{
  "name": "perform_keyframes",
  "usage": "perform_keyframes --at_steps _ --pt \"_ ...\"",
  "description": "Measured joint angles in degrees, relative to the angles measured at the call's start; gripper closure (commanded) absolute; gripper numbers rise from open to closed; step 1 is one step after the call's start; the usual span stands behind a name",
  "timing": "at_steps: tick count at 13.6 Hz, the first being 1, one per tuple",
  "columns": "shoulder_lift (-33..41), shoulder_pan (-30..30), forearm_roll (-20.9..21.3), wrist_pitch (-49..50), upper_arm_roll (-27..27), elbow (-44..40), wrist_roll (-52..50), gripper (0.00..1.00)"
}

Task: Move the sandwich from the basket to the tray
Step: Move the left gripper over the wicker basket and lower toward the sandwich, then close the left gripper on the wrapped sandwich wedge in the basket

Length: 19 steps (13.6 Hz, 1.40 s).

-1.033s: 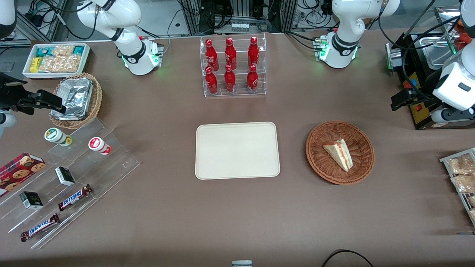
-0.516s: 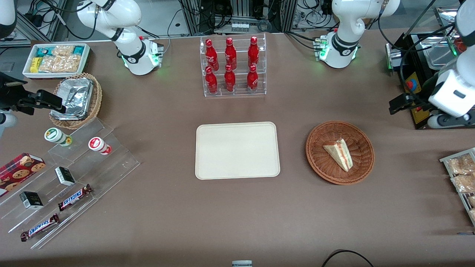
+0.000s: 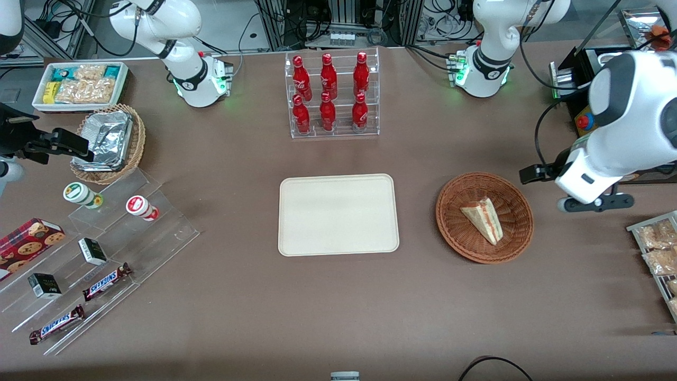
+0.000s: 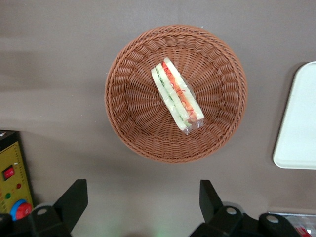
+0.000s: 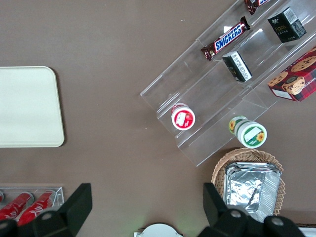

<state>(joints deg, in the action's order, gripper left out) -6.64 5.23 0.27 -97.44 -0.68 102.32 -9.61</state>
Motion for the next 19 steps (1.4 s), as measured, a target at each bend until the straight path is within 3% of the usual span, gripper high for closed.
perform_keyframes --at_steps 3,5,10,19 --pt "-0.2 0.3 0.0 -8.2 -0.2 5.3 -5.3 0.00" --pt "-1.4 2.0 -0.1 -14.2 -0.5 8.4 -14.1 0.00" --pt "-6.4 4.7 -0.1 -22.5 -0.8 10.1 -29.9 0.00" --pt "-3.7 4.6 -0.5 -37.3 -0.4 23.2 -40.4 0.00"
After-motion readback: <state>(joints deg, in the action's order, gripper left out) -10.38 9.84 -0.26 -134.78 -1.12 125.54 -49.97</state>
